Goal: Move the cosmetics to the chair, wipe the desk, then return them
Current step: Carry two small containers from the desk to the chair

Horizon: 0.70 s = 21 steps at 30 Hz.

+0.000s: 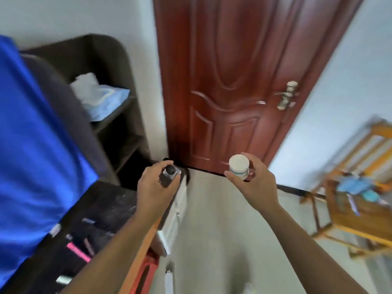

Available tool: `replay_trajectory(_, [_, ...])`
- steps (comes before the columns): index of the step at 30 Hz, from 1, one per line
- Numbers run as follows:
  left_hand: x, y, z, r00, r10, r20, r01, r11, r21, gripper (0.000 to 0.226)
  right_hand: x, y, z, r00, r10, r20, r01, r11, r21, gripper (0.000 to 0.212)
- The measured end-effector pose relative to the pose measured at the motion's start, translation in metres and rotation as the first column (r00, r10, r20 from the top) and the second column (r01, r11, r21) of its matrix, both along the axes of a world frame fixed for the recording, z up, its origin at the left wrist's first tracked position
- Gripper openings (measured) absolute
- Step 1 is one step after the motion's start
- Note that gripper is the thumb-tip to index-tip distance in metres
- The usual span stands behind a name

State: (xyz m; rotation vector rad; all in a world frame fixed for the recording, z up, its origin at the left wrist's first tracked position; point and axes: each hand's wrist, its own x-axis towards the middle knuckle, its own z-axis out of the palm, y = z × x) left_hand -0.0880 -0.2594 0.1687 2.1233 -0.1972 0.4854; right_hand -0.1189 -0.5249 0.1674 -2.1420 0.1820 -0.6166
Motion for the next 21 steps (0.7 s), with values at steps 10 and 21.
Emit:
replay_trajectory(10, [-0.024, -0.302, 0.001, 0.892, -0.452, 0.014, 0.452, 0.892, 0.025, 0.033, -0.129, -0.255, -0.012, 0.891, -0.454, 0.027, 0.451, 0.89, 0.069, 0.069])
replay_trajectory(21, [-0.072, -0.593, -0.013, 0.712, -0.697, -0.082, 0.696, 0.716, -0.048, 0.036, -0.211, -0.506, -0.012, 0.749, -0.659, -0.07, 0.662, 0.75, 0.019, 0.062])
